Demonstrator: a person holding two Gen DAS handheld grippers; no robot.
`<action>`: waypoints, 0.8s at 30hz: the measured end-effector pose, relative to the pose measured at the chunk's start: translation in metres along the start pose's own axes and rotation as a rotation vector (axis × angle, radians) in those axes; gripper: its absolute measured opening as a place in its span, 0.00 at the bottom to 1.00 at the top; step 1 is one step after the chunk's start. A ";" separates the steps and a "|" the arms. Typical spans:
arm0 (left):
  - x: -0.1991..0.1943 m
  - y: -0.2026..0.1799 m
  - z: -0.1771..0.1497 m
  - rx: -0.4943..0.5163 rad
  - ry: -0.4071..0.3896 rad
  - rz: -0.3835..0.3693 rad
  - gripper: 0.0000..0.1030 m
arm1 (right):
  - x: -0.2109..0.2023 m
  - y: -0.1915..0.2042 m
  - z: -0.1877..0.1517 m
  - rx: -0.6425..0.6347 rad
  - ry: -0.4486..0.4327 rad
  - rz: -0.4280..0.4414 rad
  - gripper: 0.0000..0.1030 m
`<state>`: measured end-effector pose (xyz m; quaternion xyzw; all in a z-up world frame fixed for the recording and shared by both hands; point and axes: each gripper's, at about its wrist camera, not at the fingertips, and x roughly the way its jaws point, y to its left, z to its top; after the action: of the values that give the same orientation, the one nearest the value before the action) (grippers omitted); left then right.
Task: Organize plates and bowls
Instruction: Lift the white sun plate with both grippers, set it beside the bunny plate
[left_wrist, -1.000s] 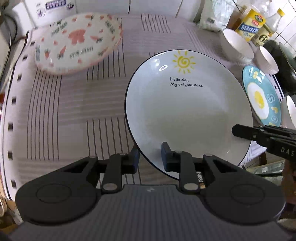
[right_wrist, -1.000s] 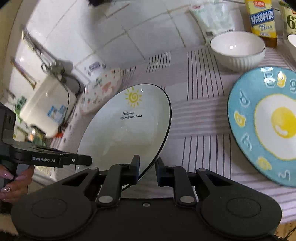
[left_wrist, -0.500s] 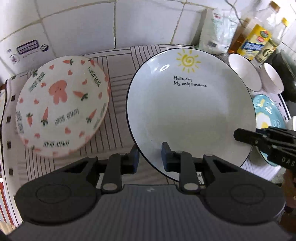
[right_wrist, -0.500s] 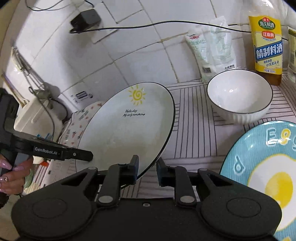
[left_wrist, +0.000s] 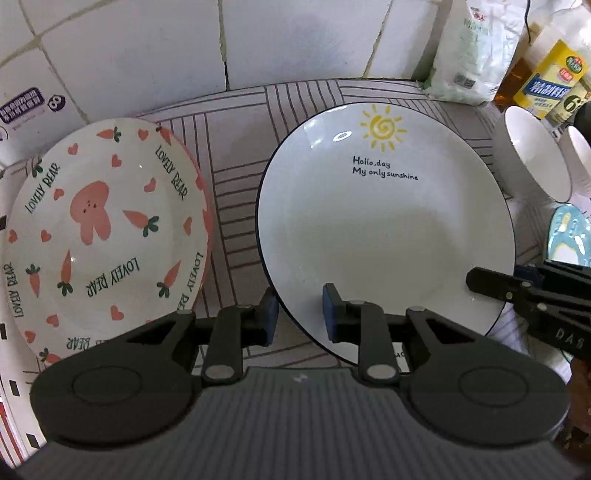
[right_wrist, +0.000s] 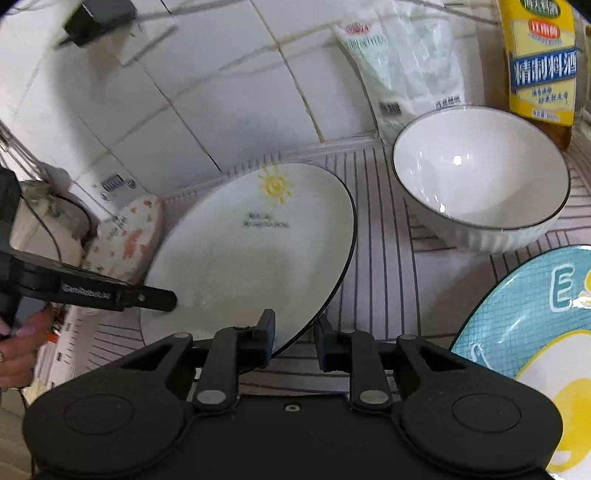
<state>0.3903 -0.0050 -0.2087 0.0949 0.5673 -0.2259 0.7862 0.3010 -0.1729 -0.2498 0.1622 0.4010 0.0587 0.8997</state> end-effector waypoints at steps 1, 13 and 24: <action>-0.001 -0.003 0.000 0.014 -0.006 0.015 0.23 | 0.000 0.000 0.000 0.006 0.000 0.001 0.27; -0.021 -0.015 0.000 -0.068 0.022 0.077 0.28 | -0.031 0.014 0.001 -0.021 0.032 -0.066 0.38; -0.114 -0.066 -0.023 0.000 -0.098 0.084 0.43 | -0.166 0.010 -0.024 -0.121 -0.168 -0.043 0.61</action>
<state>0.3113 -0.0260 -0.1026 0.1071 0.5238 -0.1972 0.8218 0.1723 -0.1971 -0.1448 0.1032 0.3234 0.0495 0.9393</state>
